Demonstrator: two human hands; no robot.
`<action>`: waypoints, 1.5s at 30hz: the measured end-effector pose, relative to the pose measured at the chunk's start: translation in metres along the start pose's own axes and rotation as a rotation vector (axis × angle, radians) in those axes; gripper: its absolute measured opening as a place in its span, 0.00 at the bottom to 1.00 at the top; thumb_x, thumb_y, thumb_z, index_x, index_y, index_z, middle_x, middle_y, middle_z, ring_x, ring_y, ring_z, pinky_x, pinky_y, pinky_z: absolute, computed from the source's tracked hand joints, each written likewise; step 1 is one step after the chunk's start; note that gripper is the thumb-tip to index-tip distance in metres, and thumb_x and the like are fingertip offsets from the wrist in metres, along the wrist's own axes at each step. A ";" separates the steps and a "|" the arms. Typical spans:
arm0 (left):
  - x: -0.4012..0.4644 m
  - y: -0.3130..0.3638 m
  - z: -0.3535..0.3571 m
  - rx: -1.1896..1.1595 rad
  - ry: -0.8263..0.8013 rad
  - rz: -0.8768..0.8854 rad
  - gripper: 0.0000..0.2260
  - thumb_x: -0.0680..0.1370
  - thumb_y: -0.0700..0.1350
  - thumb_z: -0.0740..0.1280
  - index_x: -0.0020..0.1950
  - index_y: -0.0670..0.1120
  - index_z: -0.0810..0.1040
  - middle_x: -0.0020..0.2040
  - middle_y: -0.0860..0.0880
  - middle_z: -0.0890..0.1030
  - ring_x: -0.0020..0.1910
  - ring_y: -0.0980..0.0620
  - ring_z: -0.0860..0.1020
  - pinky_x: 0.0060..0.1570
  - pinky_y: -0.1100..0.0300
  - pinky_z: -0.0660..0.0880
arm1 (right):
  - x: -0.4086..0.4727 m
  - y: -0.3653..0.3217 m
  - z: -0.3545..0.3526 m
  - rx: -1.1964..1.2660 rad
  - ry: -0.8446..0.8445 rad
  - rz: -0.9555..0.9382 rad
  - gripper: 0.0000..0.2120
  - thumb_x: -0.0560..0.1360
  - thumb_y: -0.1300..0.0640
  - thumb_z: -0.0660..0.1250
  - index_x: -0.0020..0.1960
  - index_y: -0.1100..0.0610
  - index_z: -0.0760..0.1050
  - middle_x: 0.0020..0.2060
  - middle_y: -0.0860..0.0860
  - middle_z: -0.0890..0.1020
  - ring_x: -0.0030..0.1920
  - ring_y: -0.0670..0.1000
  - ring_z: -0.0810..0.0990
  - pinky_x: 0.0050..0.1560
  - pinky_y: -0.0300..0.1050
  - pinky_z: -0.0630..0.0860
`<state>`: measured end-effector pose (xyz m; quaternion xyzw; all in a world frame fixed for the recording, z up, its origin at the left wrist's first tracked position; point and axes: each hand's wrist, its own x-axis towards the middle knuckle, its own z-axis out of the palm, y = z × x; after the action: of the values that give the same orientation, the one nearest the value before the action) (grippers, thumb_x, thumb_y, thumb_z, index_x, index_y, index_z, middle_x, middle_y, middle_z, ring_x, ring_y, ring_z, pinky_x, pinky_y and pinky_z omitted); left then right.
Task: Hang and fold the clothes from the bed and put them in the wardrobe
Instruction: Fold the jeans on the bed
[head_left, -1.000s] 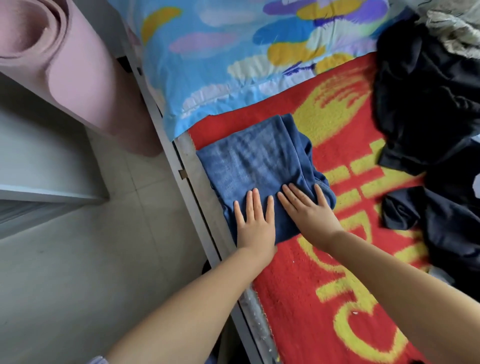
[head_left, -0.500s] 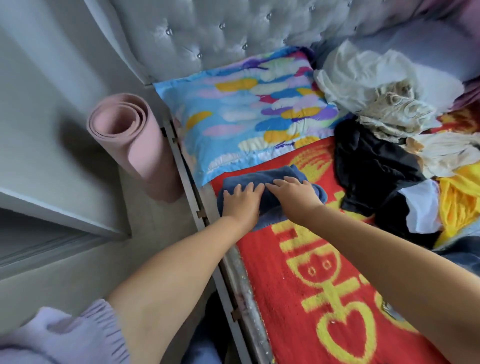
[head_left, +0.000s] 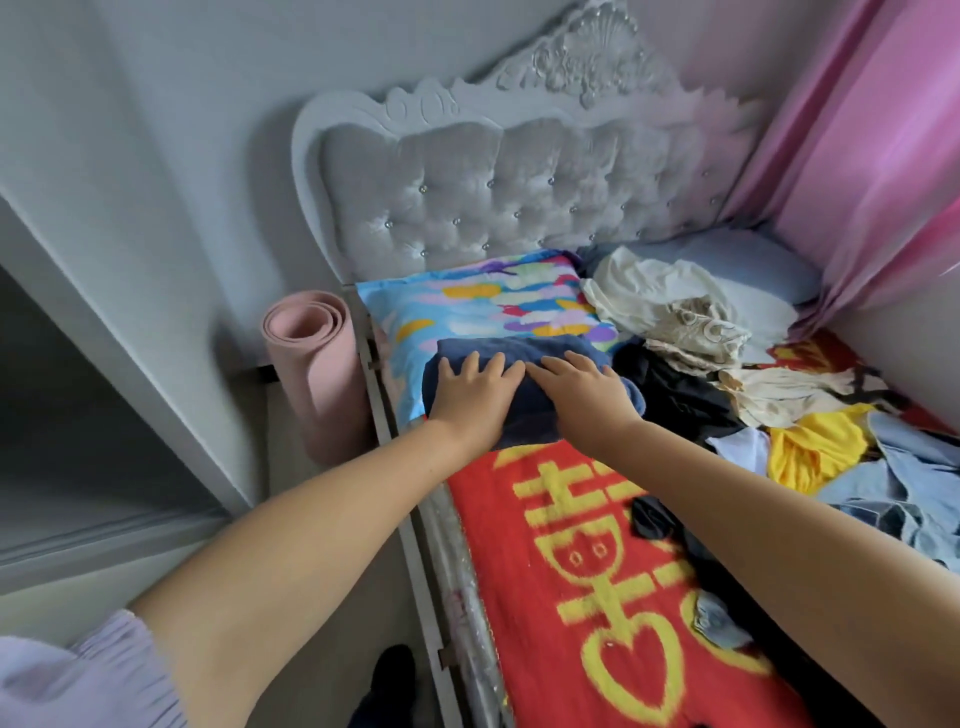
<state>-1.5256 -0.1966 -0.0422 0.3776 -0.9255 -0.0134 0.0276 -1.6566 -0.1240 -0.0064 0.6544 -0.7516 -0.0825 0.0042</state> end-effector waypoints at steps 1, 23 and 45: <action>-0.014 -0.003 -0.006 0.013 -0.013 -0.018 0.30 0.78 0.43 0.64 0.77 0.49 0.54 0.77 0.45 0.58 0.75 0.39 0.57 0.69 0.34 0.57 | -0.006 -0.009 -0.004 -0.014 -0.007 -0.025 0.30 0.78 0.59 0.63 0.76 0.49 0.55 0.72 0.48 0.65 0.74 0.56 0.58 0.67 0.57 0.65; -0.346 -0.357 -0.061 0.135 -0.072 -0.537 0.22 0.76 0.43 0.63 0.70 0.50 0.65 0.65 0.49 0.72 0.63 0.44 0.72 0.58 0.45 0.70 | 0.038 -0.481 -0.079 0.008 0.042 -0.688 0.27 0.76 0.57 0.64 0.73 0.47 0.62 0.68 0.47 0.71 0.69 0.54 0.68 0.65 0.52 0.69; -0.295 -0.677 -0.024 0.182 -0.270 -0.528 0.17 0.77 0.37 0.62 0.66 0.45 0.69 0.61 0.46 0.75 0.60 0.43 0.75 0.51 0.50 0.72 | 0.300 -0.699 -0.060 0.195 -0.381 -0.721 0.31 0.71 0.52 0.65 0.72 0.45 0.62 0.63 0.50 0.76 0.59 0.55 0.77 0.56 0.50 0.76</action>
<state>-0.8407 -0.4739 -0.0616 0.6007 -0.7881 0.0128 -0.1338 -1.0061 -0.5170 -0.0685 0.8461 -0.4659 -0.1267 -0.2259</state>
